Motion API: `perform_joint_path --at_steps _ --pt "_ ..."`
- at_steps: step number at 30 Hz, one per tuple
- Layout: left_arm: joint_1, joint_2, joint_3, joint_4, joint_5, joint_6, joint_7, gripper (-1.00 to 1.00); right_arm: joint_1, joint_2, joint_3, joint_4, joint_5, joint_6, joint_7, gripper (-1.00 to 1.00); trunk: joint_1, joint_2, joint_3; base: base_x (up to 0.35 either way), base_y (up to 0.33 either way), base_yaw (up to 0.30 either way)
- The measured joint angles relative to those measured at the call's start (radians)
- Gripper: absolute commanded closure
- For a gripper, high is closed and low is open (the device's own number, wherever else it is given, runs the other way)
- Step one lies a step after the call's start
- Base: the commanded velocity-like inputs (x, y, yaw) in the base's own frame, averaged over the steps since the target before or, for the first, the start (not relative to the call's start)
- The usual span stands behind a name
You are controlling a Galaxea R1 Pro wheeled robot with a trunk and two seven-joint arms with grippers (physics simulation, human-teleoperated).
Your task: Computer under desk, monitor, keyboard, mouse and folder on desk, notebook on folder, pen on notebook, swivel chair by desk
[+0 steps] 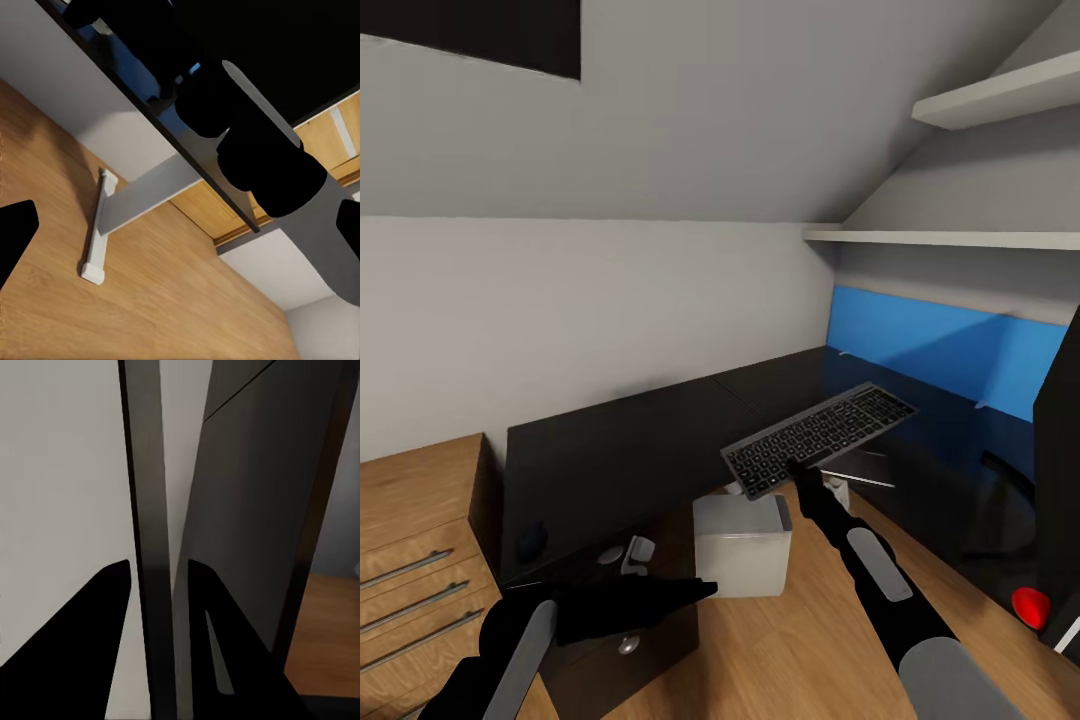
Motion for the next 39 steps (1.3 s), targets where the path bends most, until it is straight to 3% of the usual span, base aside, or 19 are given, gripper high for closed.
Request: perform_joint_path --at_steps 8,10,14,39 --pt "0.000 -0.003 -0.002 0.000 -0.001 0.000 0.050 -1.00 0.001 0.005 0.003 -0.001 -0.005 -0.006 0.000 1.00 0.000 0.000 0.001 0.000 0.000 0.020" --pt "0.000 -0.004 -0.003 0.001 -0.001 0.000 0.066 -1.00 0.001 0.025 0.003 -0.001 -0.004 -0.011 0.001 1.00 0.000 0.000 0.002 0.000 0.000 0.080" --pt "0.000 -0.004 -0.004 0.036 -0.003 0.000 0.072 -1.00 0.001 0.037 0.003 -0.001 -0.004 -0.013 0.001 1.00 0.000 0.000 0.006 0.000 0.000 0.063" --pt "0.000 -0.006 -0.010 0.060 -0.004 0.000 0.072 -1.00 0.001 0.039 0.001 -0.001 -0.005 -0.014 -0.001 1.00 0.000 0.000 0.028 0.000 0.000 0.097"
